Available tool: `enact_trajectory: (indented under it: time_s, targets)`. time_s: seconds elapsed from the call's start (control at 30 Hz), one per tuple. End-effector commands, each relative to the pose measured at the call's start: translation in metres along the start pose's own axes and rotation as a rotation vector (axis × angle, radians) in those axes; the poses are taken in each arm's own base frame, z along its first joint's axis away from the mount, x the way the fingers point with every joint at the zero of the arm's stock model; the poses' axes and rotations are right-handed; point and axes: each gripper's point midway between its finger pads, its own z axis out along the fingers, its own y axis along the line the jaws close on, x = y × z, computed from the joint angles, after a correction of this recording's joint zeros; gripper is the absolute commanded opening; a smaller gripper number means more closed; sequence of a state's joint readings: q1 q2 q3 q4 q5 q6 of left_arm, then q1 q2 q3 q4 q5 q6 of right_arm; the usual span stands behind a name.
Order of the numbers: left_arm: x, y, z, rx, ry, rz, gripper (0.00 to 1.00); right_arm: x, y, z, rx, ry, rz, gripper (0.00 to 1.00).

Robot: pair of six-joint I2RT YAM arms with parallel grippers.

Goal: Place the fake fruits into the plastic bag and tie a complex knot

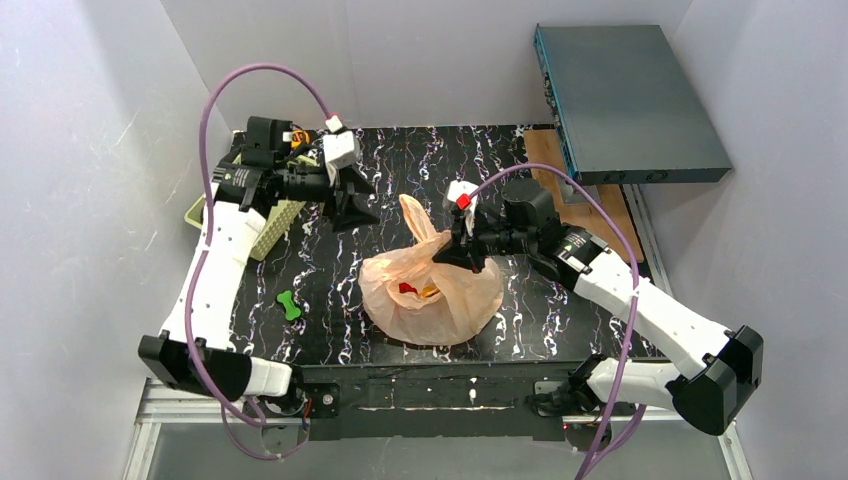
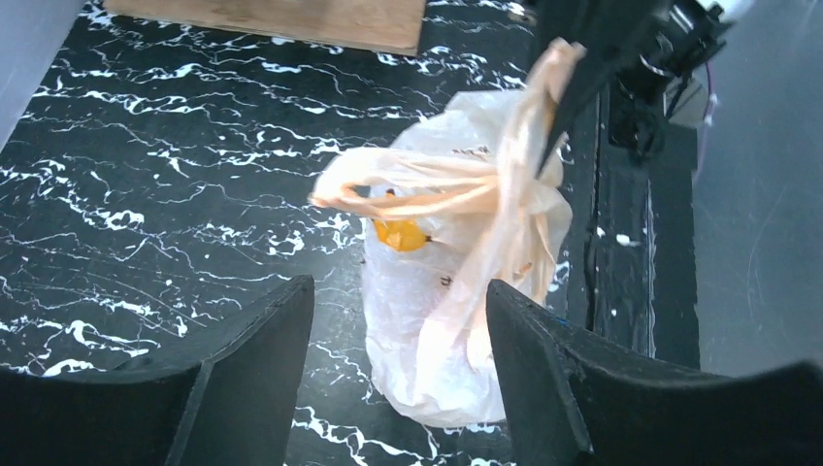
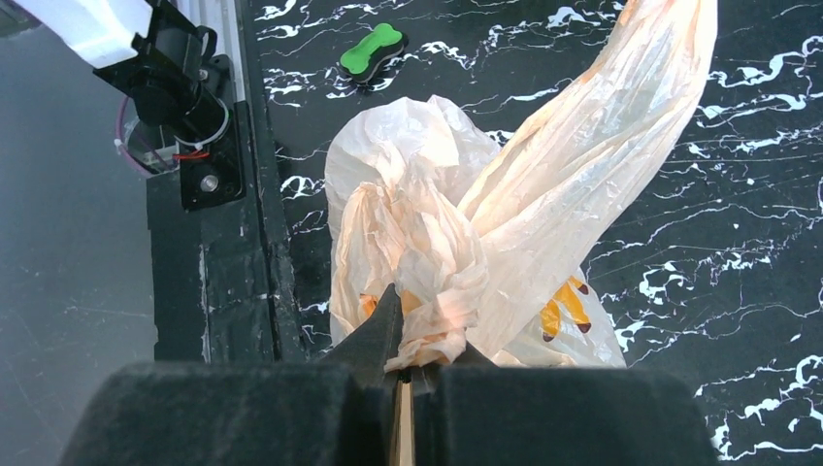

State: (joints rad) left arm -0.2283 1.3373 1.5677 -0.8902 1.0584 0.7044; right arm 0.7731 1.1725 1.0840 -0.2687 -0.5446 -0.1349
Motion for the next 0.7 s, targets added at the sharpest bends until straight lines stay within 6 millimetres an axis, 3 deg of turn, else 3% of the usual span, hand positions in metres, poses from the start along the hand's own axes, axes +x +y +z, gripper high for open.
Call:
enact_trajectory:
  time_s: [0.0,0.17,0.47,0.67]
  targets:
    - [0.007,0.023,0.005,0.001,0.043,-0.149,0.66,-0.016,0.007,-0.004,-0.034,-0.061,-0.097,0.01]
    - [0.000,0.042,0.018,0.070,0.013,-0.167,0.67,-0.014,0.006,-0.004,-0.036,-0.046,-0.118,0.01]
    - [0.001,0.025,0.044,0.188,-0.013,-0.201,0.64,-0.015,0.003,-0.001,-0.029,-0.041,-0.118,0.01]
    - [0.007,0.029,0.052,0.202,0.003,-0.218,0.39,-0.016,0.000,-0.002,-0.013,-0.041,-0.120,0.01]
